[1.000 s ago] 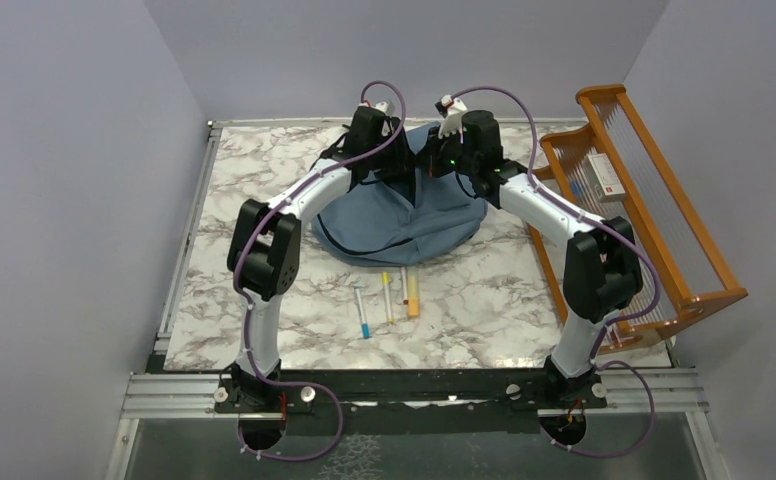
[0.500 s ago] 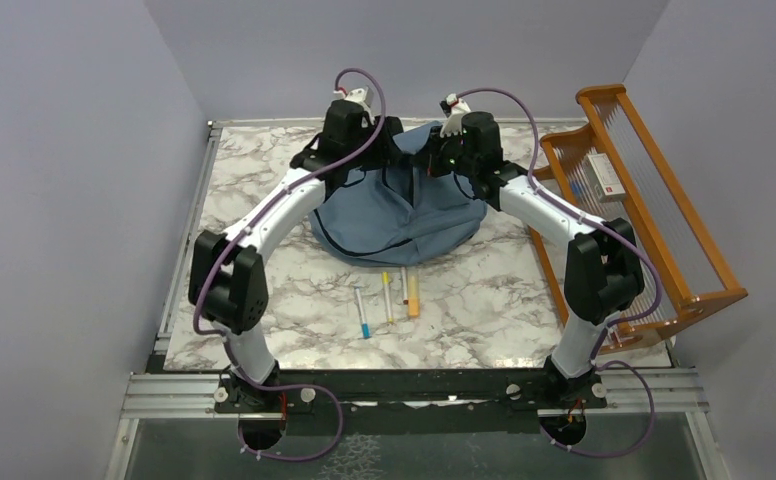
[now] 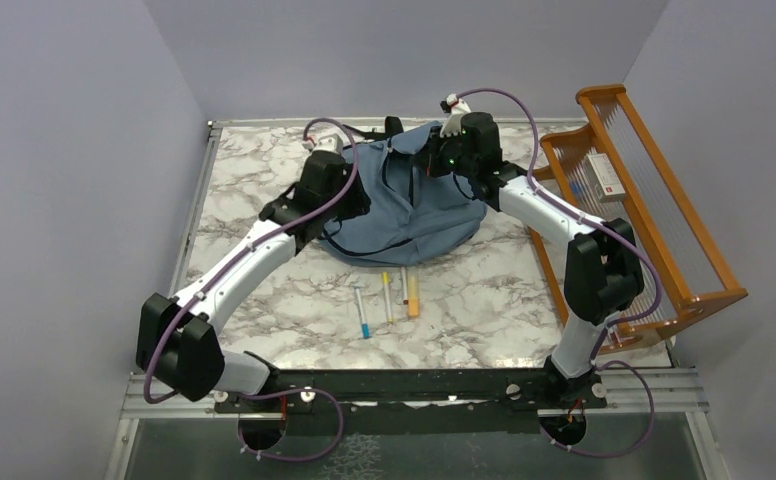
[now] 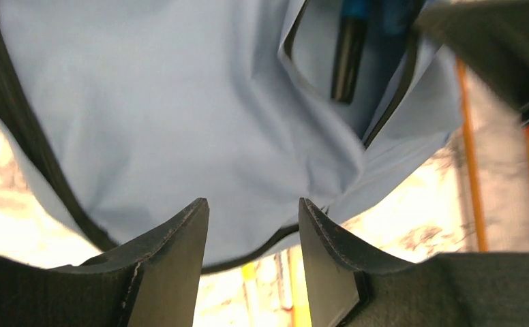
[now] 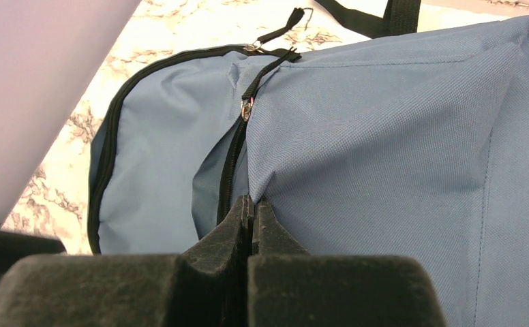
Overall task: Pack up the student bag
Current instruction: Pick up the stationery from the center of the board.
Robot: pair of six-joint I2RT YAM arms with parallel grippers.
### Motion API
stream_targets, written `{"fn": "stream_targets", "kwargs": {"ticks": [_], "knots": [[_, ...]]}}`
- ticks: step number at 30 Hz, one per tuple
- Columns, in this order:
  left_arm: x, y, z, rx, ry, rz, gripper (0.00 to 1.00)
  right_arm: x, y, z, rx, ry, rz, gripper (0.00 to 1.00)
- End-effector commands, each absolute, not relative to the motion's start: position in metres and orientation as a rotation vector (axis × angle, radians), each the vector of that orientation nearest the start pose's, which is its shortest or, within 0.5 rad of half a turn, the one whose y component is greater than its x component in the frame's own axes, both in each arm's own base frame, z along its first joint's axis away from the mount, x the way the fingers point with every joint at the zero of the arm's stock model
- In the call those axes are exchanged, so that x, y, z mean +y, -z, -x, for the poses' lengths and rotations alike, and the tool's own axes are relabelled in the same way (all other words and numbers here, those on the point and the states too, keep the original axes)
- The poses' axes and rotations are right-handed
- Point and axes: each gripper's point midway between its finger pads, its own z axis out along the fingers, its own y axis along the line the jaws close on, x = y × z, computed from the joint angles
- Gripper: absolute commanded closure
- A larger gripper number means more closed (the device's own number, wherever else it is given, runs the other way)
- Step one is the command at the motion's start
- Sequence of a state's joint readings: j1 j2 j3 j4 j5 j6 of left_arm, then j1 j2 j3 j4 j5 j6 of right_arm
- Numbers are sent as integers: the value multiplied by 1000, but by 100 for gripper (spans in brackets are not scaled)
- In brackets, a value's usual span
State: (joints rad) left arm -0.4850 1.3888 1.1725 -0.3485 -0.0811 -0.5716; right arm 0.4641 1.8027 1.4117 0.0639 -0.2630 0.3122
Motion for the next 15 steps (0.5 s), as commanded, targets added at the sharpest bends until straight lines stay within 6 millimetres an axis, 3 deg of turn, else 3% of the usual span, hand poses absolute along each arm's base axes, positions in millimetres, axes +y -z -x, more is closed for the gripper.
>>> {"fn": "stream_targets", "kwargs": {"ticks": [1,8,12,15], "knots": [[-196,-170,-307,2332,405,183,47,303,-252,-462,1812,-783,360,99],[-192,-107,-240,2507,380,196,48,303,-245,-461,1824,-781,370,100],[-188,-83,-228,2557,337,179,47,304,-242,-461,1828,-786,369,100],[-194,-77,-228,2560,362,151,47,306,-239,-461,1835,-797,372,100]]}}
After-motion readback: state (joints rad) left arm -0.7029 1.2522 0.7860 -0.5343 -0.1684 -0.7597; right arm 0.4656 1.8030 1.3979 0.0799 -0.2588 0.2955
